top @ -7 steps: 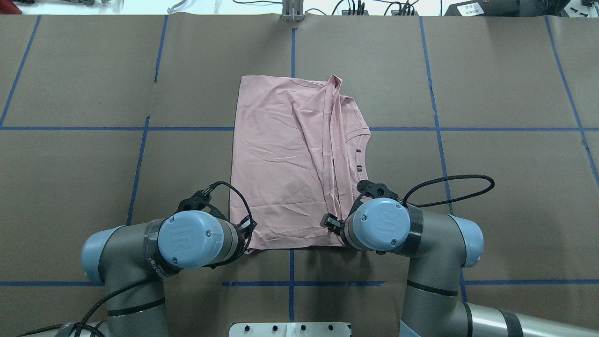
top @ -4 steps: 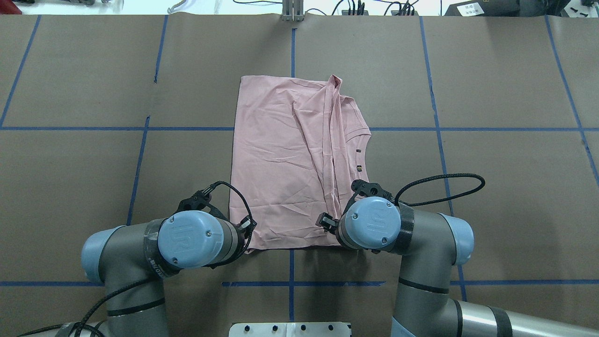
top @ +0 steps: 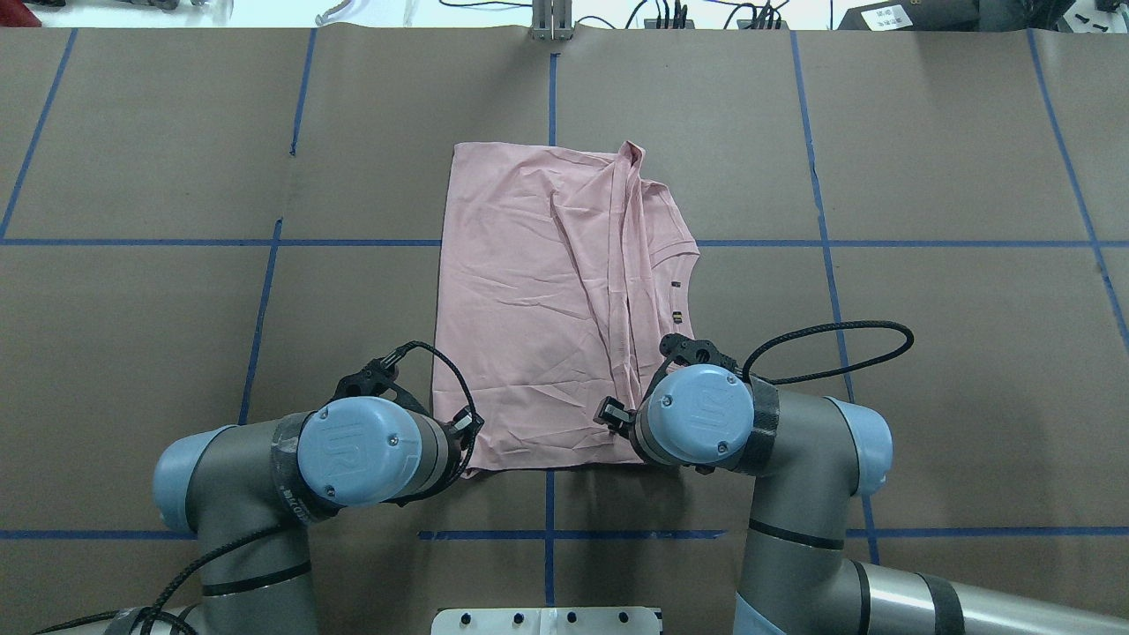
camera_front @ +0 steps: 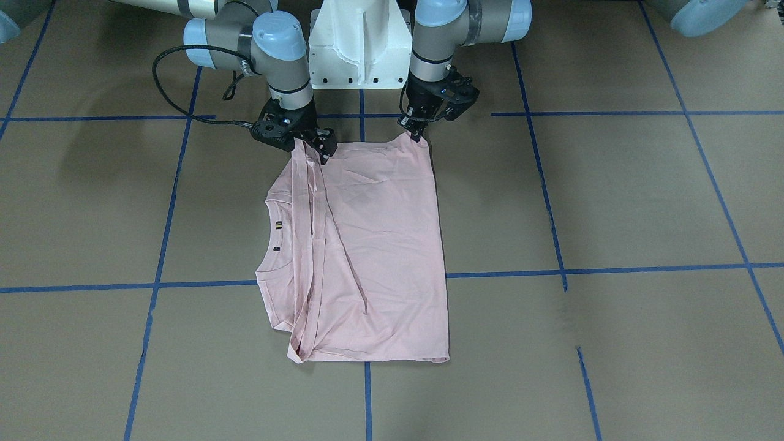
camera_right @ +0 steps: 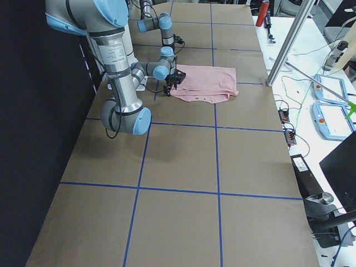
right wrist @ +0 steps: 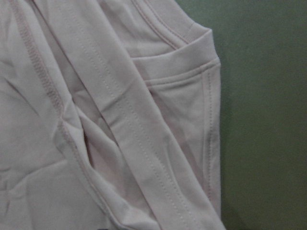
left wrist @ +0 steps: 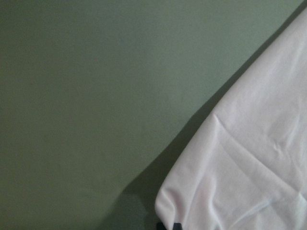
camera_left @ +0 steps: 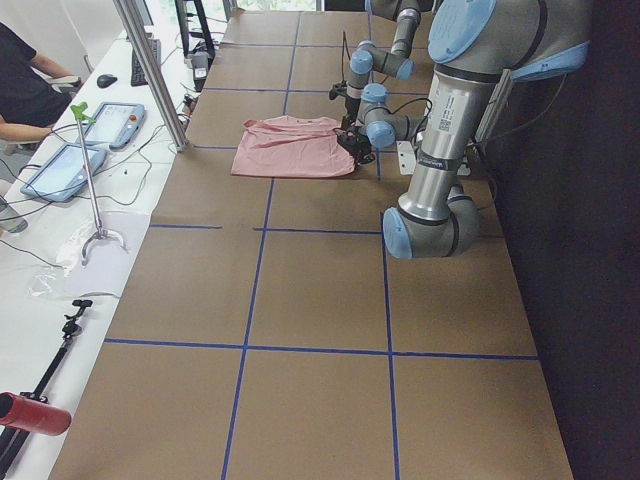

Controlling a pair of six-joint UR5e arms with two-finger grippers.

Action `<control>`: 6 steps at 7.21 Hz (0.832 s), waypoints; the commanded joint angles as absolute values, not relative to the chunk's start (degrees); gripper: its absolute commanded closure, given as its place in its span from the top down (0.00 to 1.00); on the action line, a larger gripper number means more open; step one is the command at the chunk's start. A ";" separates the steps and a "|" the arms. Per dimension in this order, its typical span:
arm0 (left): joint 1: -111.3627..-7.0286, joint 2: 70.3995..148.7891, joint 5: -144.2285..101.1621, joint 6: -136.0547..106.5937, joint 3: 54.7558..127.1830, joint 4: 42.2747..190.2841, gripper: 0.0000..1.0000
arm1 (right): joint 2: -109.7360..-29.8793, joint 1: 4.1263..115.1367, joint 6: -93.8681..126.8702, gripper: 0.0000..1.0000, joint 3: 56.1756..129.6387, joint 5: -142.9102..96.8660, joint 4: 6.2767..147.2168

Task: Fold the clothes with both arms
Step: 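Move the right gripper to the near shirt corner beside the left gripper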

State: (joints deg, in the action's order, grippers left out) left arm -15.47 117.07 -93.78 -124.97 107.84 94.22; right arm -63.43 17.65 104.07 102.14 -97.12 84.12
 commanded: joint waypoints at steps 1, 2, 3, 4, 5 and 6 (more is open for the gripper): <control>-15.47 117.07 -93.78 -124.98 107.84 94.22 0.00 | -63.37 17.75 104.06 0.81 102.31 -97.21 84.29; -15.38 117.07 -93.78 -124.98 107.84 94.22 0.00 | -63.37 17.75 104.06 0.58 102.22 -97.21 84.29; -15.38 117.07 -93.78 -124.98 107.75 94.22 0.00 | -63.37 17.75 104.06 0.33 102.22 -97.21 84.29; -15.47 117.07 -93.78 -124.89 107.75 94.31 0.00 | -63.37 17.75 103.98 0.11 102.22 -97.21 84.29; -15.47 117.07 -93.78 -124.89 107.75 94.31 0.00 | -63.37 18.19 103.97 0.00 102.22 -97.99 84.29; -15.56 117.07 -93.78 -124.89 107.75 94.31 0.00 | -63.37 18.80 103.97 0.00 102.30 -99.22 84.29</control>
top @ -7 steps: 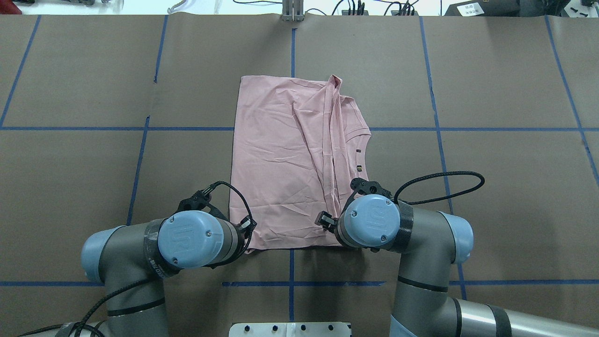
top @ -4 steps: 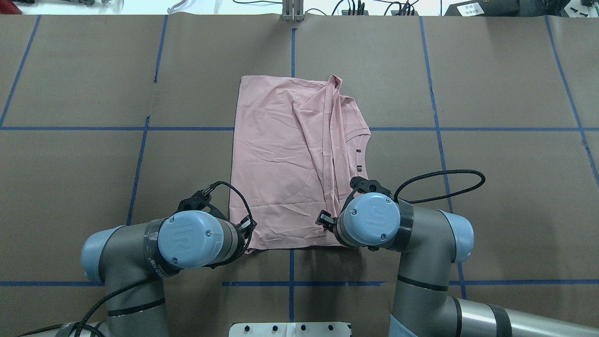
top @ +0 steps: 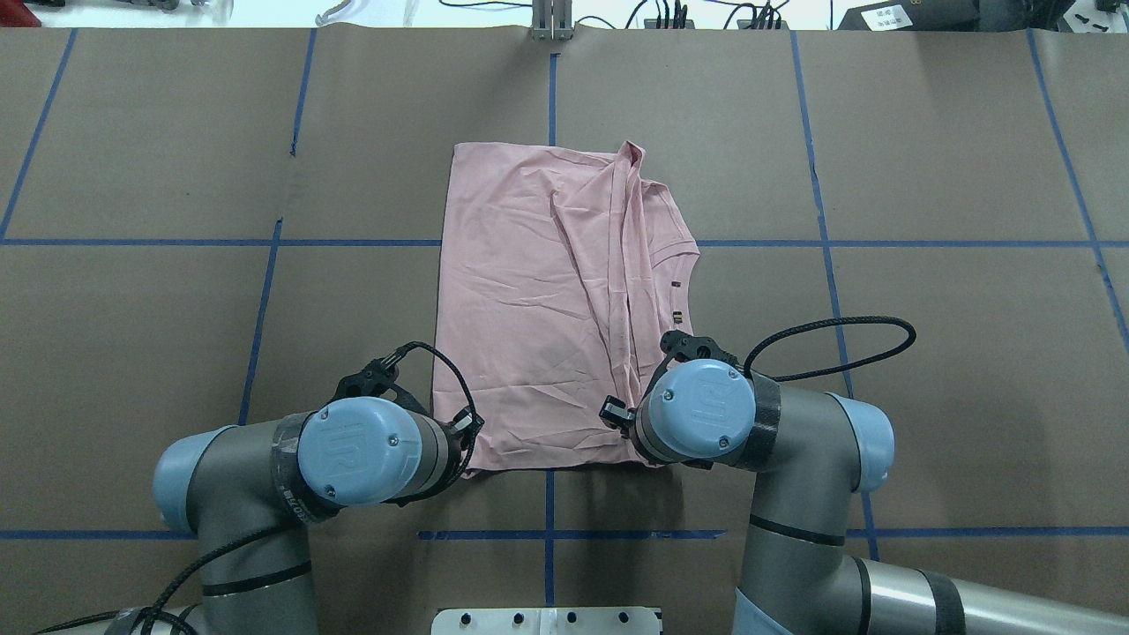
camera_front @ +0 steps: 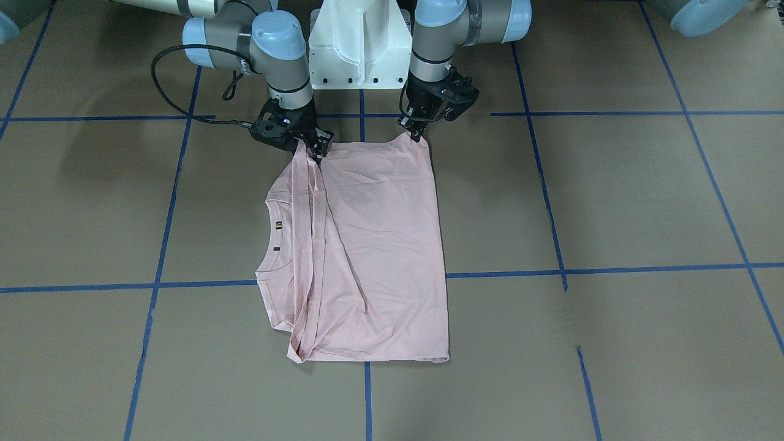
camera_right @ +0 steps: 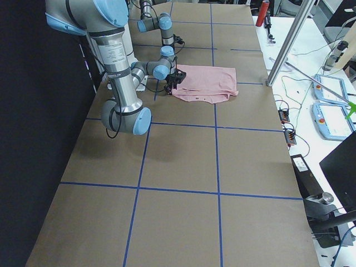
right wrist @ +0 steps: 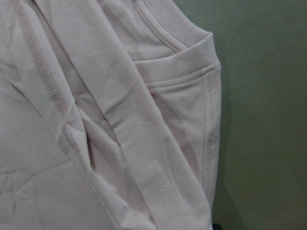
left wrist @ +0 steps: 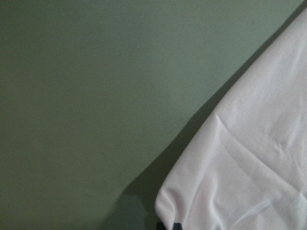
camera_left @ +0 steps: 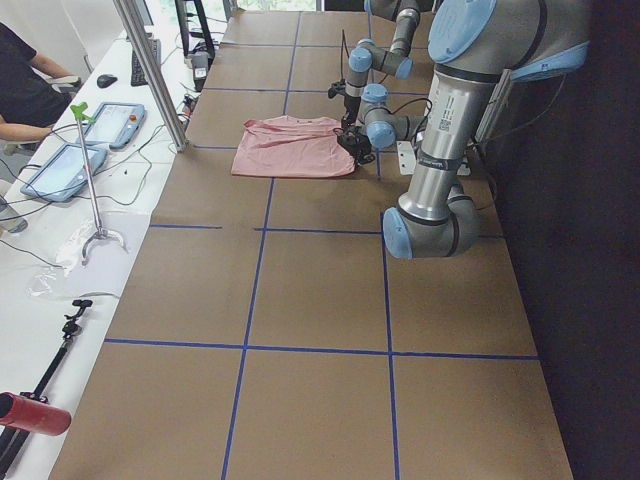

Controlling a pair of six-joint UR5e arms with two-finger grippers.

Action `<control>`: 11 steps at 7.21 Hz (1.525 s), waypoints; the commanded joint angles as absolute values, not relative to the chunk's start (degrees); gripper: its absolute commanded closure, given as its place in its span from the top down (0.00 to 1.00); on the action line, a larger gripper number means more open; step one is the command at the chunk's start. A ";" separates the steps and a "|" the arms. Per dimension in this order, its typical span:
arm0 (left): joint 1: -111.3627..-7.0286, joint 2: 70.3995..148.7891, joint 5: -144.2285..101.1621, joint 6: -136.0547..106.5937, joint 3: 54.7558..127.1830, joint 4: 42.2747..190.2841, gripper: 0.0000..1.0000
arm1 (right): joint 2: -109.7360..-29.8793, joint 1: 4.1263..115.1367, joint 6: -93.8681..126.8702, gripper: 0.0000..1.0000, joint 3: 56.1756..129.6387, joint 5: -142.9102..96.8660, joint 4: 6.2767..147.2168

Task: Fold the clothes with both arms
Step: 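Close both grippers on the near edge of the shirt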

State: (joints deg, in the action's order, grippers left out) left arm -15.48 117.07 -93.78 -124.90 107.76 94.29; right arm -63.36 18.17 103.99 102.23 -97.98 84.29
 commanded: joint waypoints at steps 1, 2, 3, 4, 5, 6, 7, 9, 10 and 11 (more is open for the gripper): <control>-15.56 117.07 -93.78 -124.89 107.75 94.31 0.00 | -63.37 18.90 103.97 0.00 102.30 -99.23 84.29; -15.47 117.07 -93.69 -124.89 107.67 94.31 0.00 | -63.20 19.16 103.97 0.00 102.30 -99.32 84.29; -15.56 117.07 -93.69 -124.89 107.58 94.31 0.00 | -62.93 19.42 103.97 0.00 102.39 -99.32 84.29; -15.47 117.07 -93.69 -124.89 107.75 94.31 0.00 | -62.84 19.42 103.97 0.00 102.48 -99.23 84.11; -15.47 117.07 -93.87 -124.72 107.84 94.31 0.00 | -62.84 19.68 104.24 0.00 103.70 -99.23 84.02; -15.47 116.90 -93.95 -123.76 108.19 94.22 0.00 | -63.02 19.86 104.59 0.00 105.54 -99.14 84.11; -15.29 116.72 -93.96 -122.62 109.32 94.13 0.00 | -63.19 19.86 104.59 0.00 106.34 -99.14 84.11; -12.67 114.88 -94.04 -122.08 115.45 90.12 0.00 | -64.07 19.69 104.41 0.00 109.23 -99.58 83.41; -11.79 114.18 -94.04 -122.17 118.53 87.56 0.00 | -64.16 18.21 104.50 0.00 110.47 -99.49 83.41; -9.08 113.82 -94.04 -122.34 122.13 83.62 0.00 | -66.51 16.71 104.50 0.00 113.87 -99.41 83.41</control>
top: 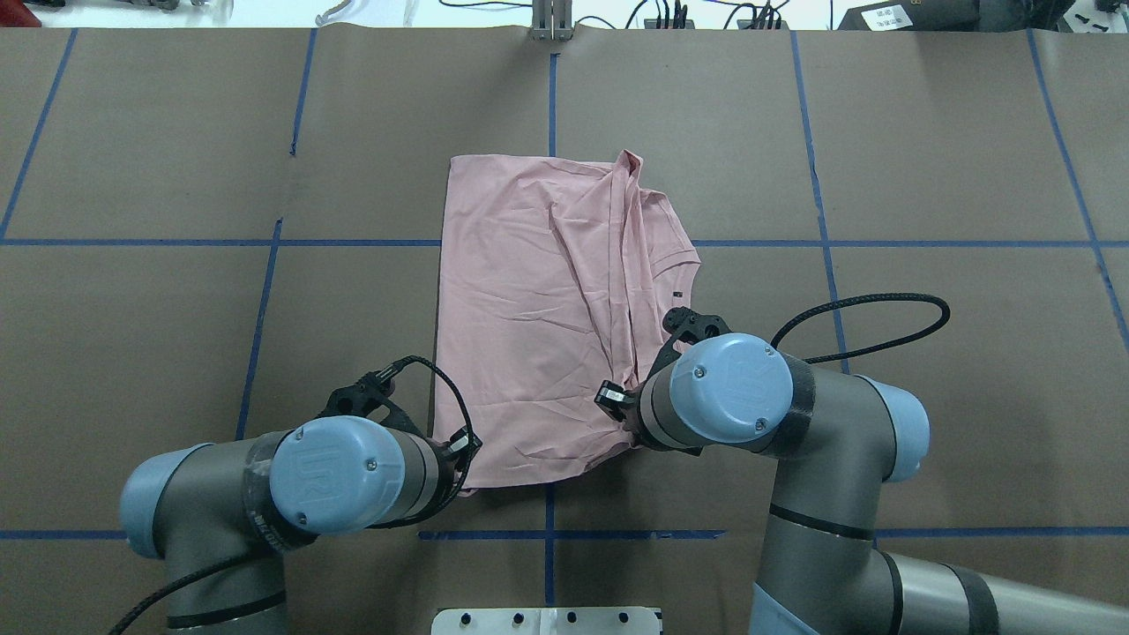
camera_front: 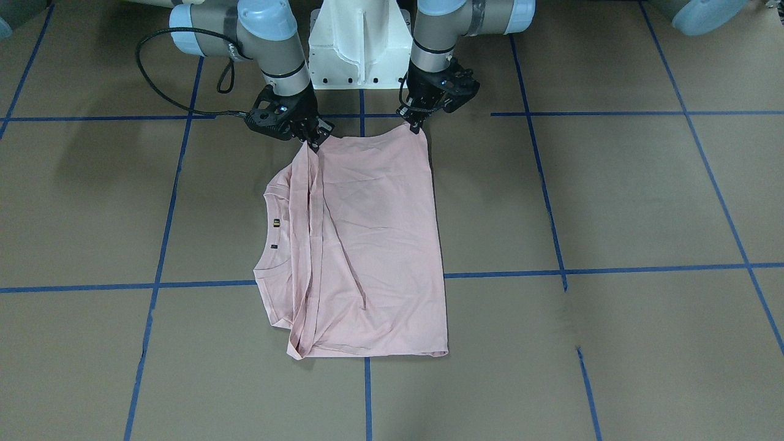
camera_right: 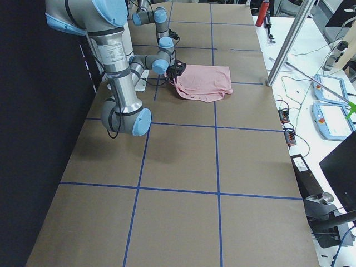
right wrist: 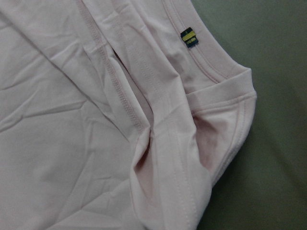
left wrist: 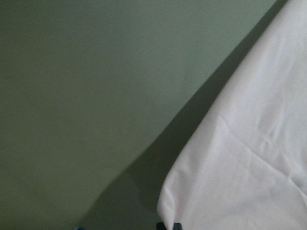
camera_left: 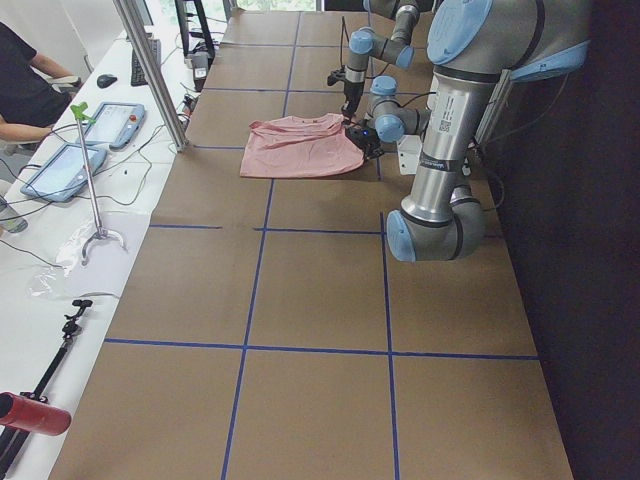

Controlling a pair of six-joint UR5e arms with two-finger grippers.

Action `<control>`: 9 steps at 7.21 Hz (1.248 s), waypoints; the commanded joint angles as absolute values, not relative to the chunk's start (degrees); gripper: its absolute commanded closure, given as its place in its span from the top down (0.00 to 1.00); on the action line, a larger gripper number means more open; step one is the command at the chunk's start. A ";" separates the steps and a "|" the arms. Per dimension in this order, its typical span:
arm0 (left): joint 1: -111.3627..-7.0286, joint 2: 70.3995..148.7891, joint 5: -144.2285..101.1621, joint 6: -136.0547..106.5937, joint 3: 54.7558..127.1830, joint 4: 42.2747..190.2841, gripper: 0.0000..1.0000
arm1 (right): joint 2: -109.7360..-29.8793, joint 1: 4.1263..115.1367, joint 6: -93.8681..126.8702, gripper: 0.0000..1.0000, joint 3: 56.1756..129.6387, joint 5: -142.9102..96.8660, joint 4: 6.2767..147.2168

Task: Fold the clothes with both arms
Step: 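Lift the near edge with both grippers and fold it over the far edge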

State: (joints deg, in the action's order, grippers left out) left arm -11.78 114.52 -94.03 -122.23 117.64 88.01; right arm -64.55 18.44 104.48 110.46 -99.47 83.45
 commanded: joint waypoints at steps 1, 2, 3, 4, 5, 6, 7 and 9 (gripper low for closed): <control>-7.75 113.99 -94.04 -122.87 123.65 81.58 0.00 | -67.84 15.22 104.59 0.00 115.56 -99.40 83.41; -7.73 113.99 -94.22 -122.61 123.49 81.56 0.00 | -67.33 13.99 104.50 0.00 115.05 -99.23 83.41; -8.87 114.26 -94.04 -122.09 123.31 81.65 0.00 | -67.06 14.06 104.07 0.00 114.53 -98.97 83.23; -12.53 114.52 -94.13 -121.65 123.22 82.00 0.00 | -67.06 16.50 103.71 0.00 114.35 -98.79 82.54; -16.92 116.61 -94.04 -116.42 122.53 82.44 0.00 | -66.63 19.39 103.80 0.00 113.39 -98.79 79.92; -21.31 117.33 -94.22 -114.11 121.39 83.49 0.00 | -66.27 22.21 103.62 0.00 112.07 -98.79 76.41; -23.45 117.42 -94.31 -112.60 118.07 88.80 0.00 | -65.14 24.32 103.62 0.00 110.23 -98.62 74.12; -26.44 117.42 -94.31 -112.41 112.35 95.42 0.00 | -58.83 28.63 102.66 0.00 101.56 -98.70 73.48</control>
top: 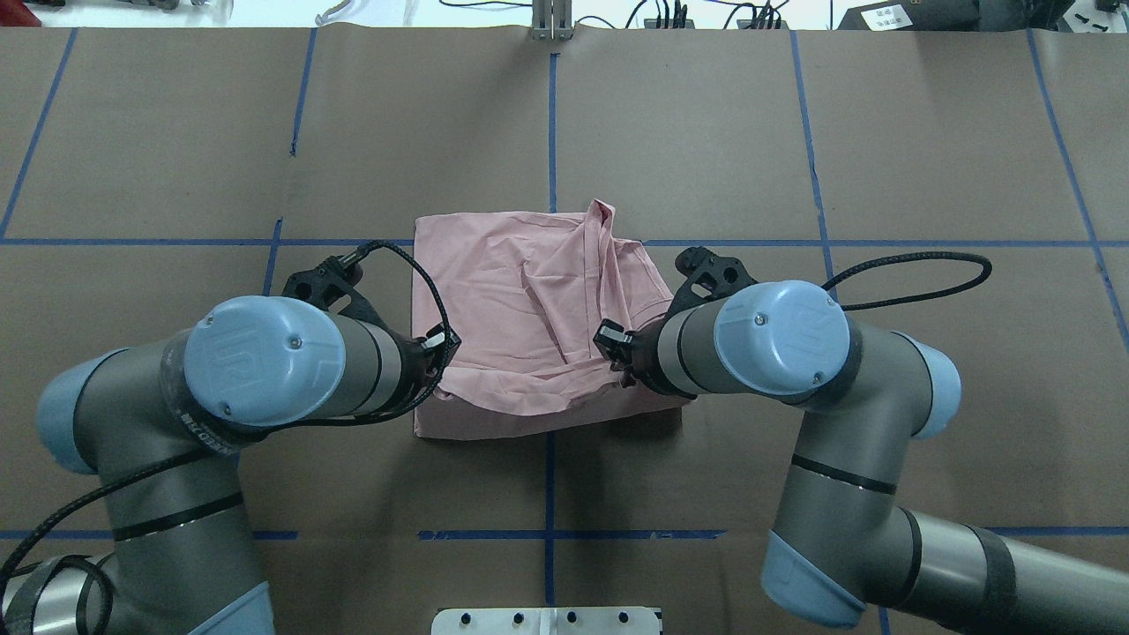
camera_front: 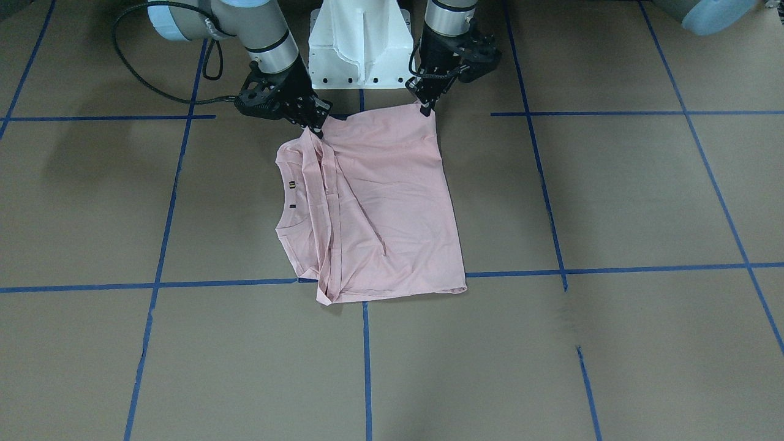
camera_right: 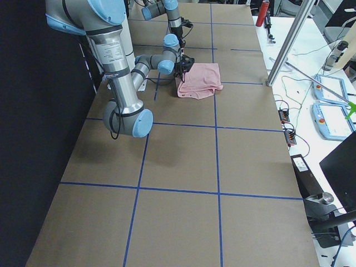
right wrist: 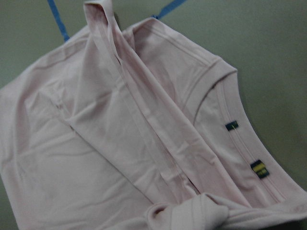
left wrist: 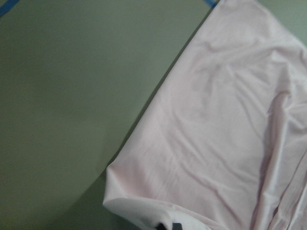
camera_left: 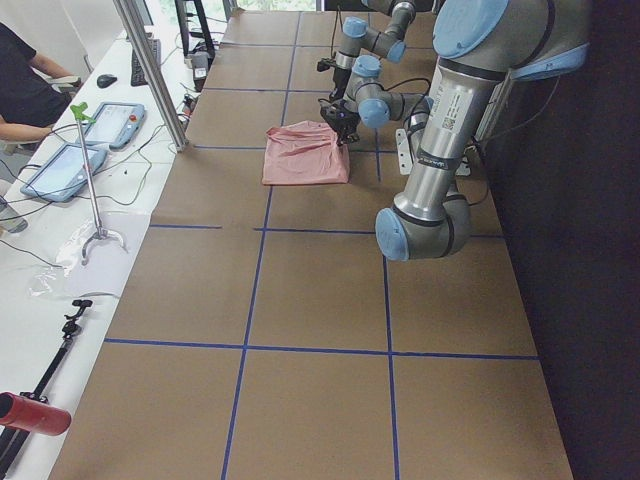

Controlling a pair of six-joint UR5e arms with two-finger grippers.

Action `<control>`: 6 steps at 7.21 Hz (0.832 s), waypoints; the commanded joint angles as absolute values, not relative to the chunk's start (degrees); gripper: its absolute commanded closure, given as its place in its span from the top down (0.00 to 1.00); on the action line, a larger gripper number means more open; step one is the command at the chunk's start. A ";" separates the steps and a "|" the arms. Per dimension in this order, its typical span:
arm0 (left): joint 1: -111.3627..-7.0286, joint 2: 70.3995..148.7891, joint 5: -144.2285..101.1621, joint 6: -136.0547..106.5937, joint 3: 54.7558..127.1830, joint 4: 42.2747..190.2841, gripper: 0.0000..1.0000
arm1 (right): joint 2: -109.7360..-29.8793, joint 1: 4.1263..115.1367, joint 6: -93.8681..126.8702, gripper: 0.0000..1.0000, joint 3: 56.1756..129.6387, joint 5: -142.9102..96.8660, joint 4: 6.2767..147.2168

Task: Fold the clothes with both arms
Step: 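Lift the near edge with both grippers and fold it over the far edge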

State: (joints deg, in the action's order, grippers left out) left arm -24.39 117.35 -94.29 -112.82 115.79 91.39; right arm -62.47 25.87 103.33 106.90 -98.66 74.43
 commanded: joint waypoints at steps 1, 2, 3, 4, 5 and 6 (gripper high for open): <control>-27.41 117.42 -94.31 -112.50 110.76 97.54 0.00 | -57.84 29.96 101.96 0.00 97.08 -98.61 68.43; -28.03 117.42 -94.31 -112.67 110.22 98.86 0.00 | -56.61 30.93 101.95 0.00 92.59 -98.35 63.77; -29.60 117.60 -94.31 -112.59 109.61 99.31 0.00 | -54.51 32.07 101.87 0.00 88.81 -98.26 63.20; -32.06 118.99 -94.31 -112.59 105.34 103.58 0.00 | -51.01 33.73 101.87 0.00 83.81 -98.26 63.19; -35.39 121.09 -94.39 -112.59 98.59 107.89 0.00 | -47.50 35.58 101.95 0.00 78.89 -98.35 63.19; -38.20 123.90 -94.48 -112.33 89.74 114.46 0.44 | -44.15 37.25 101.95 0.00 73.70 -98.44 63.19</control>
